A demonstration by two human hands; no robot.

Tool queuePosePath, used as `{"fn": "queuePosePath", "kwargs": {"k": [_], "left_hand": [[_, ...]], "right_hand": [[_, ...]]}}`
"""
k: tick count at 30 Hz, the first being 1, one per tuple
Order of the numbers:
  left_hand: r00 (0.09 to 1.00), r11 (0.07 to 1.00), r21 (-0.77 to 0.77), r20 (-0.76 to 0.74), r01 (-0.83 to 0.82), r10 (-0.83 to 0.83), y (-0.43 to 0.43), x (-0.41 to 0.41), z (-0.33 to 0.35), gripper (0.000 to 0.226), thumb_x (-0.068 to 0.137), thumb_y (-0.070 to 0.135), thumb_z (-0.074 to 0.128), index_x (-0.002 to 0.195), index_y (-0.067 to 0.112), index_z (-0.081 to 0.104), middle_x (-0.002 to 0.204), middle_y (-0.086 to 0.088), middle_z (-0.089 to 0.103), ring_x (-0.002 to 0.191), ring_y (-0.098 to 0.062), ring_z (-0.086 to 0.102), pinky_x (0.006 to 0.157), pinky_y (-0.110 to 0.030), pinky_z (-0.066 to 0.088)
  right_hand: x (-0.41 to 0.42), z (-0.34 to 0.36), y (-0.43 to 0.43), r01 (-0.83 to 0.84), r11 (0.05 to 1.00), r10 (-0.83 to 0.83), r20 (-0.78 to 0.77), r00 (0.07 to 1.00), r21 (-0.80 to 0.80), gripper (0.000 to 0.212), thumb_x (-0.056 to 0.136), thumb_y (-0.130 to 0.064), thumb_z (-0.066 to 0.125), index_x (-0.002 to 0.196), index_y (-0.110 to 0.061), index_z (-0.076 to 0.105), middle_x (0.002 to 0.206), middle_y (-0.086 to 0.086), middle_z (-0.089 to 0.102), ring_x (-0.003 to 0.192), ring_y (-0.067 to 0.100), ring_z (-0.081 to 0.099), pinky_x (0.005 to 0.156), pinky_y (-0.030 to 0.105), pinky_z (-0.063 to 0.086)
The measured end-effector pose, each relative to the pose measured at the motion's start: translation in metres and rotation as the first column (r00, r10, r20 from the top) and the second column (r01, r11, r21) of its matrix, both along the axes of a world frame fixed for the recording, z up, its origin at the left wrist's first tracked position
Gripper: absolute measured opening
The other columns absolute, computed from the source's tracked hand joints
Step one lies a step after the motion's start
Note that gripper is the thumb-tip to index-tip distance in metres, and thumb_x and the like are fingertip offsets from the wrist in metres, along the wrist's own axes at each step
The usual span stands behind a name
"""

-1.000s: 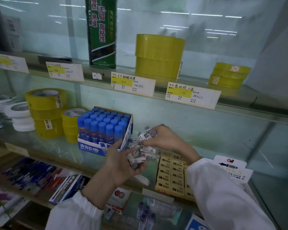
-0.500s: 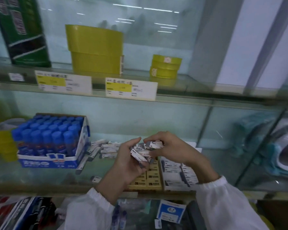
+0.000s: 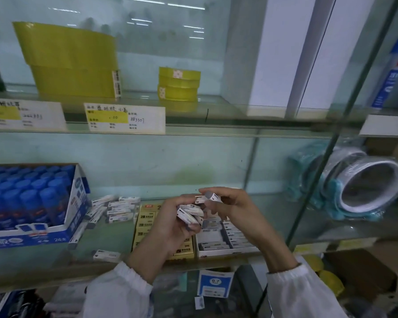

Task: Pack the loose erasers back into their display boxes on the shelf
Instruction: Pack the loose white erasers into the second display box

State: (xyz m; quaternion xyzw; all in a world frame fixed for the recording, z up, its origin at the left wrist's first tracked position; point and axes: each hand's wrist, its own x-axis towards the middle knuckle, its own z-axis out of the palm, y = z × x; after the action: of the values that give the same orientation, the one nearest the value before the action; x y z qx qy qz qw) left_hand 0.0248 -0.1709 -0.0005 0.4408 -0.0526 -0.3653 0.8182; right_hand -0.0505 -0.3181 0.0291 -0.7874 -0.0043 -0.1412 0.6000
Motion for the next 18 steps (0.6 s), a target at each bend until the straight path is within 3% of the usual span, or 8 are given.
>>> {"fn": "queuePosePath", "kwargs": {"k": [3,5,7,10,12,15,18], "left_hand": [[0.997,0.999,0.001,0.065,-0.042,0.042,0.005,0.003,-0.002,0.013,0.083,0.007,0.061,0.096,0.008,0.061,0.078,-0.014,0.063,0.063,-0.023,0.055,0.038,-0.020,0.031],[0.996,0.997,-0.041,0.059,-0.065,0.067,0.010,0.007,-0.002,0.011,0.084,0.006,0.060,0.094,0.008,0.060,0.078,-0.015,0.062,0.064,-0.025,0.056,0.038,-0.020,0.031],[0.994,0.992,-0.083,0.050,-0.092,0.097,0.014,0.011,-0.004,0.007,0.085,0.005,0.057,0.091,0.007,0.060,0.079,-0.017,0.061,0.061,-0.024,0.058,0.039,-0.020,0.031],[0.991,0.987,-0.111,0.048,-0.117,0.123,0.016,0.008,-0.005,0.008,0.088,0.004,0.054,0.090,0.007,0.061,0.077,-0.016,0.062,0.059,-0.023,0.059,0.040,-0.021,0.031],[0.990,0.985,-0.118,0.051,-0.126,0.133,0.017,0.005,-0.006,0.009,0.088,0.004,0.054,0.089,0.008,0.062,0.076,-0.016,0.062,0.060,-0.024,0.059,0.040,-0.021,0.031],[0.990,0.985,-0.123,0.051,-0.124,0.131,0.017,0.003,-0.005,0.008,0.088,0.004,0.055,0.091,0.008,0.061,0.078,-0.016,0.063,0.062,-0.024,0.059,0.039,-0.022,0.032],[0.990,0.984,-0.132,0.044,-0.124,0.131,0.019,0.004,-0.007,0.008,0.088,0.005,0.055,0.092,0.008,0.060,0.080,-0.016,0.061,0.065,-0.024,0.057,0.041,-0.023,0.033]], "right_hand": [[-0.004,-0.009,-0.003,0.023,0.996,-0.026,0.037,0.999,0.081,0.030,0.089,-0.015,0.068,0.116,-0.028,0.072,0.080,0.007,0.069,0.067,0.010,0.055,0.058,0.026,0.042],[-0.007,-0.016,-0.006,0.097,0.991,-0.103,0.060,0.993,0.093,0.032,0.090,-0.014,0.066,0.117,-0.030,0.071,0.070,-0.009,0.067,0.062,0.004,0.058,0.056,0.019,0.044],[-0.012,-0.024,-0.012,0.181,0.981,-0.185,0.058,0.981,0.065,0.031,0.090,-0.012,0.067,0.115,-0.030,0.071,0.084,-0.015,0.074,0.076,0.004,0.069,0.061,0.017,0.052],[-0.022,-0.036,-0.018,0.229,0.972,-0.228,-0.034,0.973,0.044,0.025,0.090,-0.011,0.066,0.105,-0.030,0.073,0.099,-0.008,0.075,0.089,0.012,0.072,0.070,0.027,0.059],[-0.025,-0.038,-0.022,0.214,0.975,-0.208,-0.087,0.974,0.056,0.022,0.092,-0.010,0.062,0.102,-0.027,0.073,0.095,-0.006,0.076,0.083,0.010,0.072,0.069,0.026,0.058],[-0.025,-0.035,-0.026,0.176,0.984,-0.173,-0.103,0.980,0.027,0.028,0.095,-0.006,0.055,0.103,-0.025,0.074,0.067,-0.017,0.067,0.062,-0.002,0.061,0.056,0.012,0.046],[-0.020,-0.034,-0.029,0.199,0.979,-0.203,-0.078,0.976,-0.047,0.032,0.093,-0.002,0.058,0.100,-0.028,0.076,0.070,-0.009,0.063,0.067,0.012,0.060,0.059,0.017,0.049]]}}
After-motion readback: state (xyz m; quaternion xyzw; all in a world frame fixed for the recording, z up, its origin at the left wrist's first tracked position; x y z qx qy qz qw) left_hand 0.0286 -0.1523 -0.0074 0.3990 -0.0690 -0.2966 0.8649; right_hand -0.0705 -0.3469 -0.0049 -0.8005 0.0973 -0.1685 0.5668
